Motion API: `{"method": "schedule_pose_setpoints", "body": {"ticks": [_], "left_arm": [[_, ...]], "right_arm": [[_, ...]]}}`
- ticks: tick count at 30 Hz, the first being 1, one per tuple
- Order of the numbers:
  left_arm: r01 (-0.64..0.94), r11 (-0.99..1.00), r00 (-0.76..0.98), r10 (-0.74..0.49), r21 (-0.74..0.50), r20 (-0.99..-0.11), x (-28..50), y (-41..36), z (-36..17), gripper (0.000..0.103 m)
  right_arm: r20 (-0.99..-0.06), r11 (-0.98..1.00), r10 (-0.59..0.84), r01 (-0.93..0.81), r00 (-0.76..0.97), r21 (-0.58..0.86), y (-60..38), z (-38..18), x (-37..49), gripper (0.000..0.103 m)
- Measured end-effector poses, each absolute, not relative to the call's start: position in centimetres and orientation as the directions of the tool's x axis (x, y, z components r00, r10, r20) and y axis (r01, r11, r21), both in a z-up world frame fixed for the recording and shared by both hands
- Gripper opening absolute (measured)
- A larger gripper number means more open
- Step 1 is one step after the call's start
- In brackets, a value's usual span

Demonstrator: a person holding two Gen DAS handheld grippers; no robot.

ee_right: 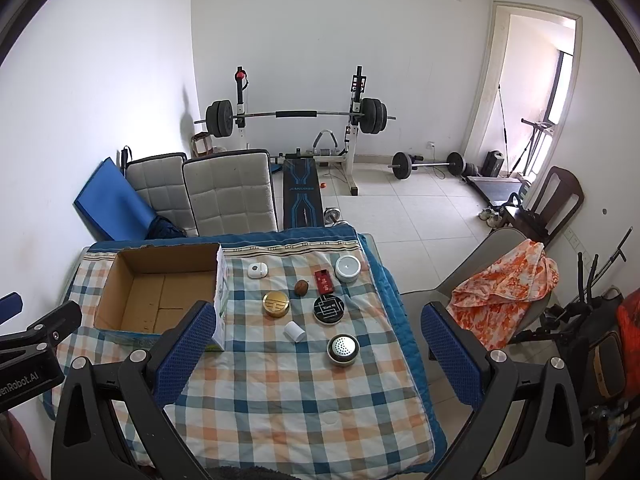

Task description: Organize rigid objects

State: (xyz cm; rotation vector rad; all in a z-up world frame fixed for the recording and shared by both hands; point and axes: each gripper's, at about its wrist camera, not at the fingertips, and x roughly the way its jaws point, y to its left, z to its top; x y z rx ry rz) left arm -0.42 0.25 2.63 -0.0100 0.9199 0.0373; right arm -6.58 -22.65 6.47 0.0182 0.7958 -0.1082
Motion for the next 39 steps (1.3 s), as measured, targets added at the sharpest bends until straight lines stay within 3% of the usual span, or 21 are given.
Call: {"method": "schedule_pose_setpoints", "body": {"ticks": [8,15,21,27,34,39], "left_arm": [[-0.023,1.000,0.590,0.017,0.004,-0.807,0.5,-0.3,1.8,0.103],[0.045,0.998,0.500,-0.067,-0.052,-0.863,4.9,-3.4,-2.8,0.103],[0.090,0.996,0.368,-0.052,-0.020,-0.928,10.8,-7.5,-10.4,0.103],[0.102,0.994,0.196,0.008,0.029,-0.981,16.8,-10.9,-19.8,0.103],[0.111,0.992,0.037,0.058,0.061,-0.998,20.7,-12.8,-27.8,0.103],[0.122,0.991,-0.009,0.060,0.059,-0.998,22.8,-13.2,-30.5,0.103]], "right_arm": [[-0.727,0.994,-0.085,0.106,0.682,-0.017,-23.1,6.1,-6.1,0.103],[-0.810,0.987,-0.111,0.158,0.576,-0.023,-26.6,2.0,-2.0,0.103],[-0.910,0.981,-0.114,0.188,0.398,-0.041,-30.4,-6.6,4.0,0.103],[-0.981,0.978,-0.100,0.199,0.165,-0.066,-32.6,-19.6,10.9,0.103],[-0.996,0.970,-0.055,0.231,-0.063,-0.068,-32.9,-32.8,14.7,0.099],[-0.990,0.959,0.021,0.284,-0.140,-0.020,-33.5,-37.9,15.5,0.094]]}}
